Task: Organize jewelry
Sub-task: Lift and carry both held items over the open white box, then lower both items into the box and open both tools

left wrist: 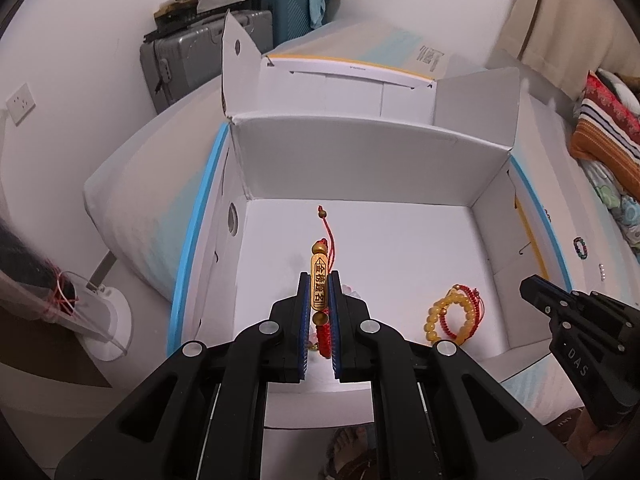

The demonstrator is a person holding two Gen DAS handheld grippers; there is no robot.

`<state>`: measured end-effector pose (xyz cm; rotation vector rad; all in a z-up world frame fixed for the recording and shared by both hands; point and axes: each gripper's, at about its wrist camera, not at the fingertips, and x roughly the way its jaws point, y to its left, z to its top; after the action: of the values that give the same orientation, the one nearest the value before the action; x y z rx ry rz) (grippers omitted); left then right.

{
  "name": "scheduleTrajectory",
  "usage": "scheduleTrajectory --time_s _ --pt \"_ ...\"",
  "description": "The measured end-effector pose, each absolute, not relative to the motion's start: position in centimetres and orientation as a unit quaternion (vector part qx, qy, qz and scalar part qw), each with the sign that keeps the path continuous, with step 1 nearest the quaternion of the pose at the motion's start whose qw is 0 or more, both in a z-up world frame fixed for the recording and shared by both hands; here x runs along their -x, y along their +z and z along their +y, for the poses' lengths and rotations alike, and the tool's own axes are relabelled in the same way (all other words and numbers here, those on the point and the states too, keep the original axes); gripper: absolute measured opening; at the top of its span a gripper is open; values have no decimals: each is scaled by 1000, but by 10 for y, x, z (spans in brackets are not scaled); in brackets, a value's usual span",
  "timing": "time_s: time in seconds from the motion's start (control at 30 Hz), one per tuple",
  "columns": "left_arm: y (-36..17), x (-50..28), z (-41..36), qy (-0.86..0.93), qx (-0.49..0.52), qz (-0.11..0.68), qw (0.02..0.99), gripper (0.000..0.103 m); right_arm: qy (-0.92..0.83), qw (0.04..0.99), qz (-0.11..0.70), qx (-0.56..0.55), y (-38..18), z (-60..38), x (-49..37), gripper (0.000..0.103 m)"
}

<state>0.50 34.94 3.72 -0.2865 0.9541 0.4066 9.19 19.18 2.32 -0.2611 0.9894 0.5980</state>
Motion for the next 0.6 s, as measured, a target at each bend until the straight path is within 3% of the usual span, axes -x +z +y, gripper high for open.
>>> scheduleTrajectory --time_s 0.53,0.6 --pt "19 -12 357 221 124 475 843 9 277 812 495 140 -6 206 -90 7" --pt "18 -12 359 227 124 475 841 11 280 812 493 141 -6 207 -88 23"
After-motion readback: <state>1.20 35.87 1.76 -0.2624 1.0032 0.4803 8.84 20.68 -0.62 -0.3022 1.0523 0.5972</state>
